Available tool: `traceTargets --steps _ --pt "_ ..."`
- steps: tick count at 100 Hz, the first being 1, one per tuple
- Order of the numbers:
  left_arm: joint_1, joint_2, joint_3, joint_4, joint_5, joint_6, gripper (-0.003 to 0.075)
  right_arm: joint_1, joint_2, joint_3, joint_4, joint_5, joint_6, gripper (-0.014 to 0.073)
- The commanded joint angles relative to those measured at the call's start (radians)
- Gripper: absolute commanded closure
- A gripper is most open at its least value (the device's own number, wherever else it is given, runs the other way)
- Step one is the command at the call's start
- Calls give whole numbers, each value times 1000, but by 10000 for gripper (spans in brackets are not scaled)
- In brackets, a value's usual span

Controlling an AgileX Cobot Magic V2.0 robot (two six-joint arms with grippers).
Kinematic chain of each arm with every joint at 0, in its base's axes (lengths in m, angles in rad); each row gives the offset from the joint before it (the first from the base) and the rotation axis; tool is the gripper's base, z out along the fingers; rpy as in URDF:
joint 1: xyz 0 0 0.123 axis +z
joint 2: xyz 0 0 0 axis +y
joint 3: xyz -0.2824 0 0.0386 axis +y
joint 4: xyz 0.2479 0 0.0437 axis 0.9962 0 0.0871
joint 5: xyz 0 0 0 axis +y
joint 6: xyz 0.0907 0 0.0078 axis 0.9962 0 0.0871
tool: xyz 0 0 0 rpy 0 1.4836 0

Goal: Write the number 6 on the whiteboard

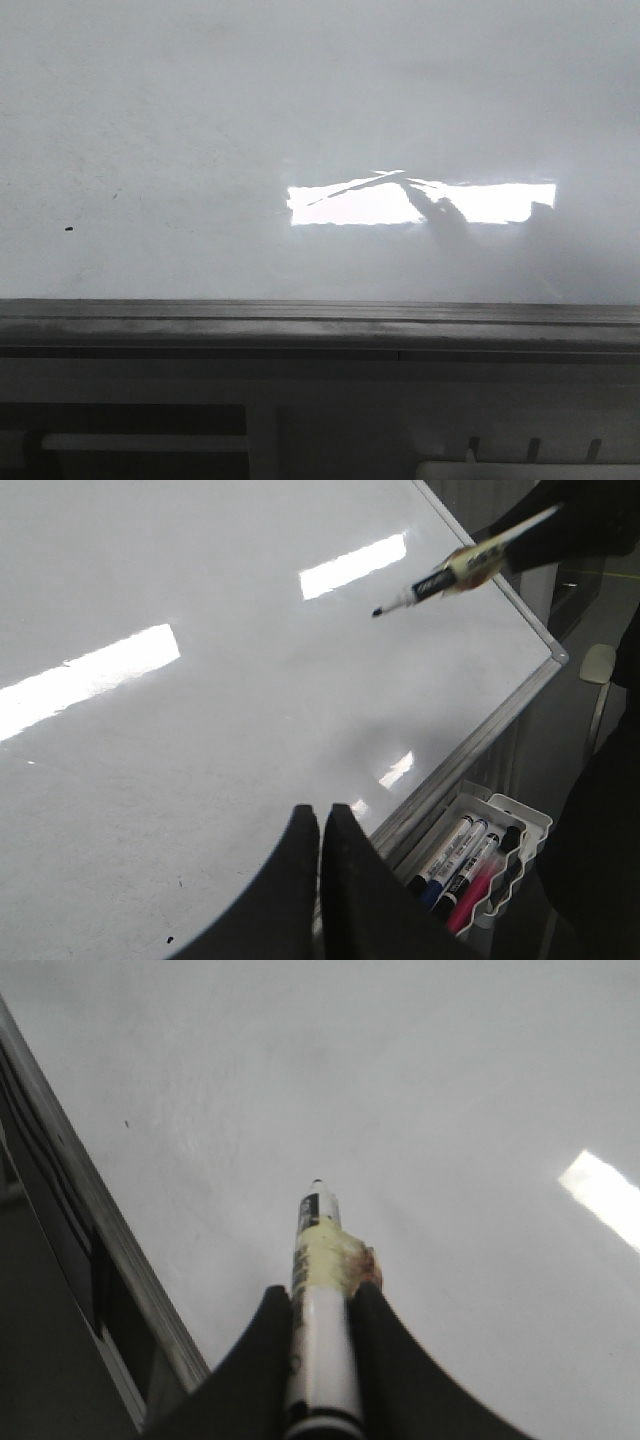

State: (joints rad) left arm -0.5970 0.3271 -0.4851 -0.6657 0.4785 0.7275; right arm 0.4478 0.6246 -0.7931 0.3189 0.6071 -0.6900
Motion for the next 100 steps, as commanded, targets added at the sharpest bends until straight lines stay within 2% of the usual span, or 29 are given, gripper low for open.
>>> traceTargets --steps 1,11,17,40,53,63,82,100 --pt "1 6 -27 -33 -59 -11 739 -9 -36 -76 -8 0 163 634" --pt "1 6 -27 -33 -59 -11 739 -9 -38 -97 -60 38 449 634" --pt "1 6 -27 -33 -59 -11 739 -9 -36 -97 -73 28 539 635" --pt "1 8 -27 -33 -59 -11 739 -9 -36 -99 -63 -110 537 638" --pt "1 8 -27 -33 -59 -11 739 -7 -23 -97 -63 -42 455 638" --pt "1 8 -27 -33 -59 -11 739 -7 5 -76 -63 12 448 638" --pt "1 8 -27 -33 -59 -11 739 -7 51 2 6 -42 448 638" --pt "1 8 -27 -33 -60 -11 739 -7 107 24 12 -108 448 638"
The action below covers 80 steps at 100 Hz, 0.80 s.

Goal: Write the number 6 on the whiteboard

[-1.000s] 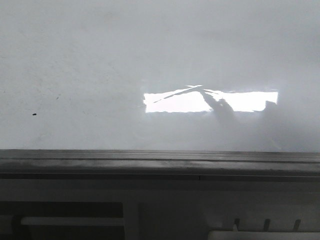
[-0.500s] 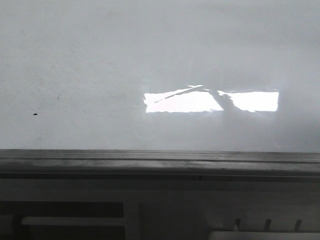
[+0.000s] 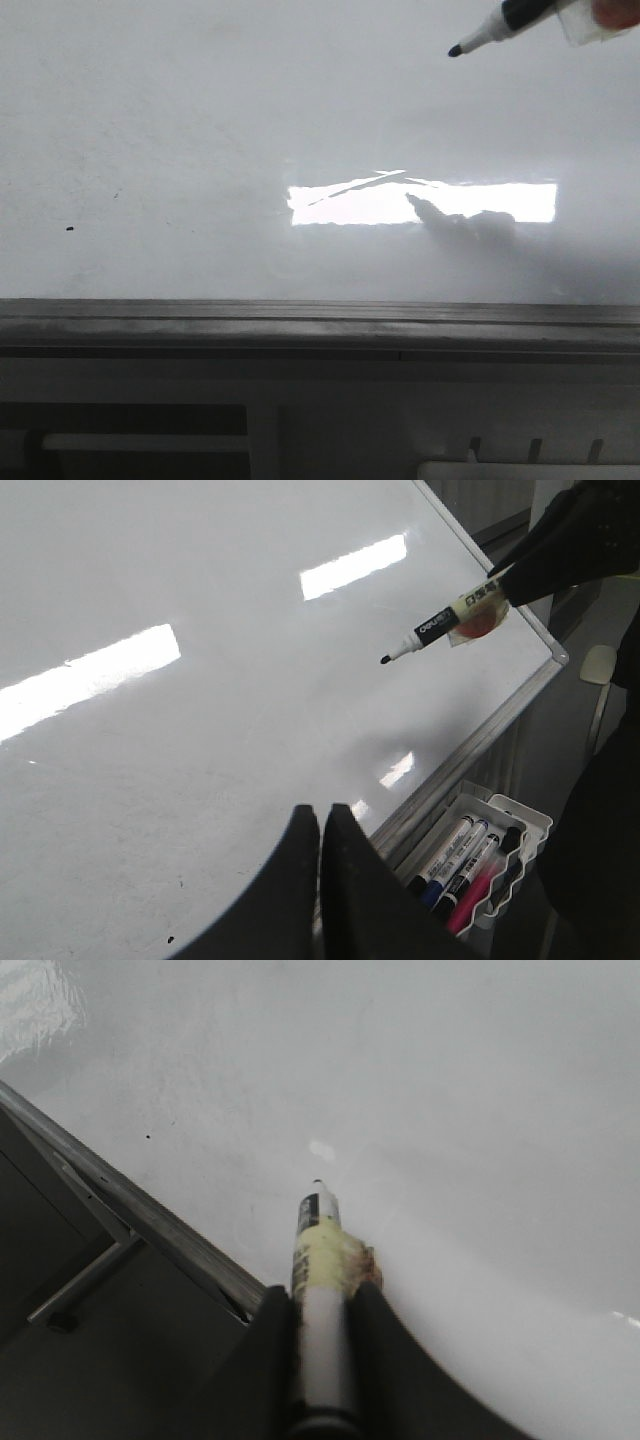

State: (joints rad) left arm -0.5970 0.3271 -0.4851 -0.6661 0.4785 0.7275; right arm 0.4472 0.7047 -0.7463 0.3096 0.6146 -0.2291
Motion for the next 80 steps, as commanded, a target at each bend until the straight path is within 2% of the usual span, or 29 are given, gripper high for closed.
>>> traceTargets --steps 1,26,50,80 --pt "1 8 -27 -33 -60 -11 739 -6 32 -23 23 -122 -13 638" --pt "1 8 -27 -33 -60 -11 739 9 106 -23 31 -150 -17 638" --pt "1 8 -27 -33 -60 -11 739 61 151 -23 8 -262 -18 636" --pt "1 8 -27 -33 -60 -11 739 61 211 -23 -51 -266 -18 636"
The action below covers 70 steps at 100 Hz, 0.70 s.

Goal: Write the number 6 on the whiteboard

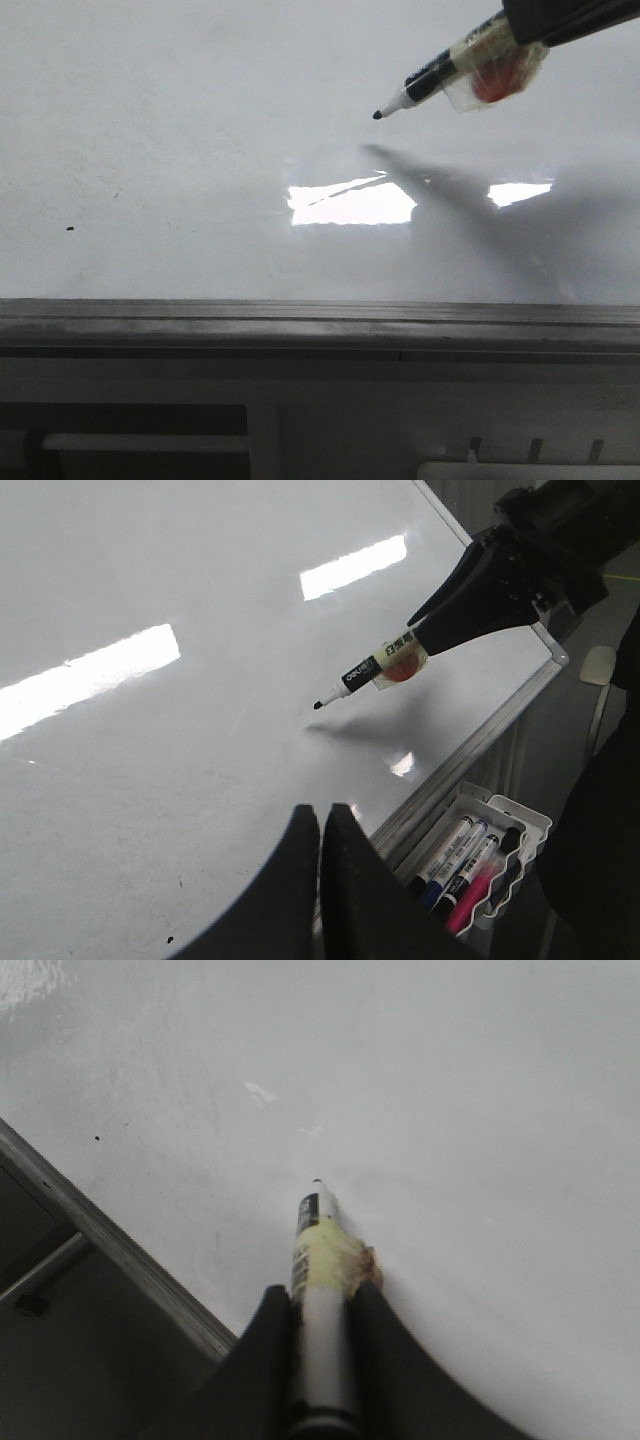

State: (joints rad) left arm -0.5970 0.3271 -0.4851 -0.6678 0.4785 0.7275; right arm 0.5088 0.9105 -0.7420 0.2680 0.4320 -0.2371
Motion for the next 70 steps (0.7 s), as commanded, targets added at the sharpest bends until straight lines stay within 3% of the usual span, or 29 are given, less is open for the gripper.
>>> traceTargets --steps 1,70 --pt "1 8 -27 -32 -60 -11 739 -1 5 -27 -9 -85 -10 636" --pt "1 8 -27 -33 -60 -11 739 -77 39 -27 -51 -109 37 636"
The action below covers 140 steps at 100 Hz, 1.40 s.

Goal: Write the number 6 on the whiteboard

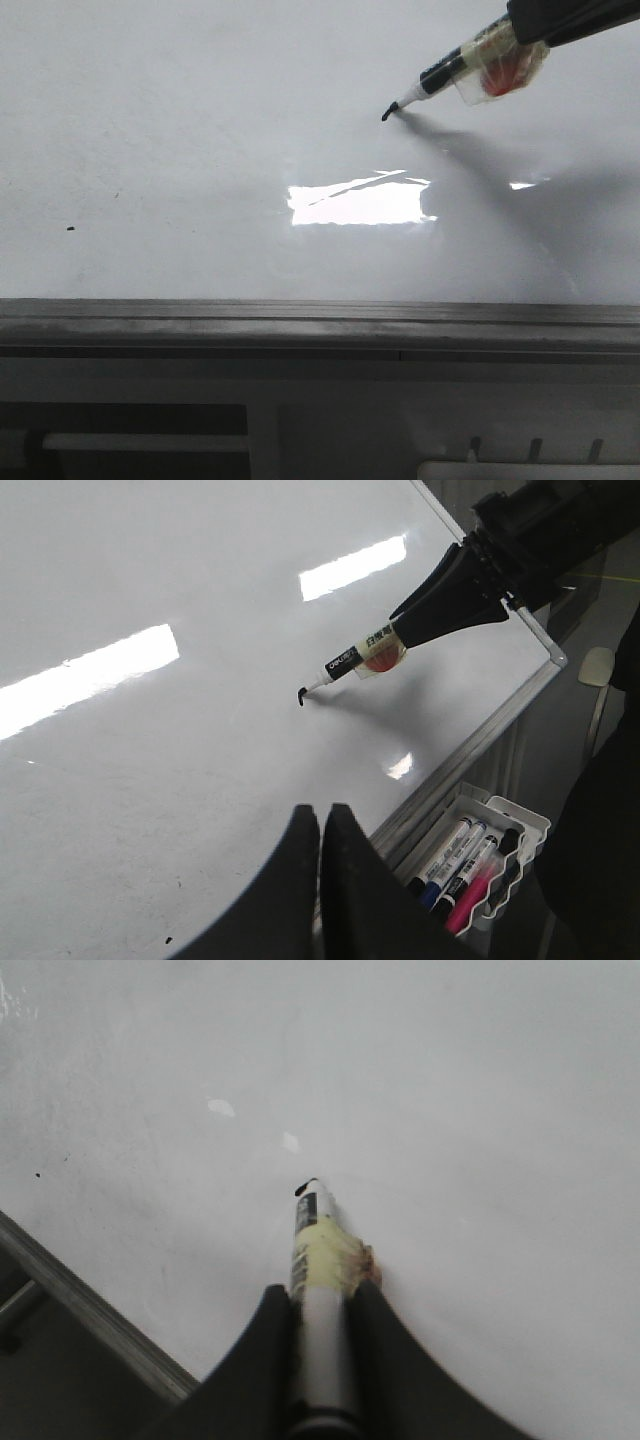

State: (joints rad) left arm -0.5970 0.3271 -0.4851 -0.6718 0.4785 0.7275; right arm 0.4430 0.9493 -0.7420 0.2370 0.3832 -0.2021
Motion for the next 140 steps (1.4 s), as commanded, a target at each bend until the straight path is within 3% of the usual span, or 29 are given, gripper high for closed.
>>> traceTargets --steps 1,35,75,97,118,140 --pt "1 8 -27 -29 -60 -11 739 -12 3 -27 -20 -60 2 636" --pt "1 8 -27 -29 -60 -11 739 -12 47 -23 7 82 2 636" --pt "1 8 -27 -29 -60 -11 739 64 41 -20 -26 223 44 636" --pt "1 8 -27 -29 -60 -11 739 64 -29 -20 -317 226 309 636" --pt "1 8 -27 -29 -60 -11 739 83 -45 -20 -258 127 307 636" --pt "1 8 -27 -29 -60 -11 739 223 75 -20 -253 82 309 636"
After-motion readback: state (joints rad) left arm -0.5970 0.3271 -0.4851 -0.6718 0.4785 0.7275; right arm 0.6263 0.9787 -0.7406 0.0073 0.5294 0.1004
